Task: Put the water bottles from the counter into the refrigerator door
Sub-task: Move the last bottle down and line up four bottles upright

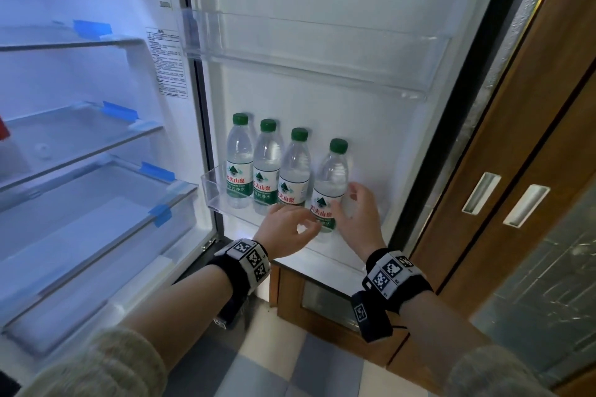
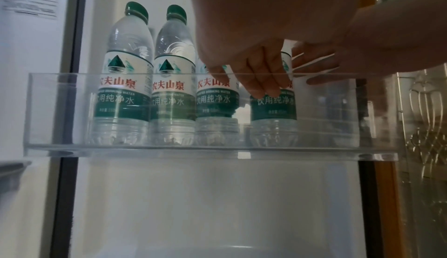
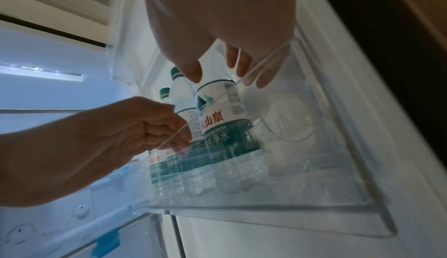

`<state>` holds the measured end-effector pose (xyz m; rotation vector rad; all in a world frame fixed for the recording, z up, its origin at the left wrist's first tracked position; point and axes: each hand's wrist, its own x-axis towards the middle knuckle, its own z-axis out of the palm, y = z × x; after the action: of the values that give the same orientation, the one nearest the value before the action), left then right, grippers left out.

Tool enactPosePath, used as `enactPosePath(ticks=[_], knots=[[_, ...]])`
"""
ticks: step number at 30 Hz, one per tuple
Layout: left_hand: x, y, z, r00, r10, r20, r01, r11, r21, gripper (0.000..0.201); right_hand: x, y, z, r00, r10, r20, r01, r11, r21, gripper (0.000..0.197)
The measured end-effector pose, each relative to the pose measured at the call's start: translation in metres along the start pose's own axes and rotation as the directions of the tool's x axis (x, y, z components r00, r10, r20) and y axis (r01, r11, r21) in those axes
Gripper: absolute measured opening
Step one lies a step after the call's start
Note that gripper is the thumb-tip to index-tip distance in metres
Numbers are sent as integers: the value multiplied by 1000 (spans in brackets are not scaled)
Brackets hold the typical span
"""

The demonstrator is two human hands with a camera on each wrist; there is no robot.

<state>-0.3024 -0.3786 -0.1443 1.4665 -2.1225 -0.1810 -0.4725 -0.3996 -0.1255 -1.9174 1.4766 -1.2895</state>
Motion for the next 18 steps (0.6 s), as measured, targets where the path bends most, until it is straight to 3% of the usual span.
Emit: enactPosePath(ticks=[5,12,15,18], knots=[[-22,4,-7,996,-74,-40,75,997,9,30,-30,-19,-5,973,-232,-14,231,972,-41,32],[-84,8,-19,973,-195,-128,207,974,89,33,-87,-50,-5,841,-538,-60,515,829,-215,33],[-119,15,-22,979,-131,-156,139,990,36,37,-115,-62,-2,737,-669,-101,633,735,-244,28],[-155,23,-19,996,-13,-89,16,1000,27,48,-139,-74,3,662,-745,-81,702,655,-280,30]])
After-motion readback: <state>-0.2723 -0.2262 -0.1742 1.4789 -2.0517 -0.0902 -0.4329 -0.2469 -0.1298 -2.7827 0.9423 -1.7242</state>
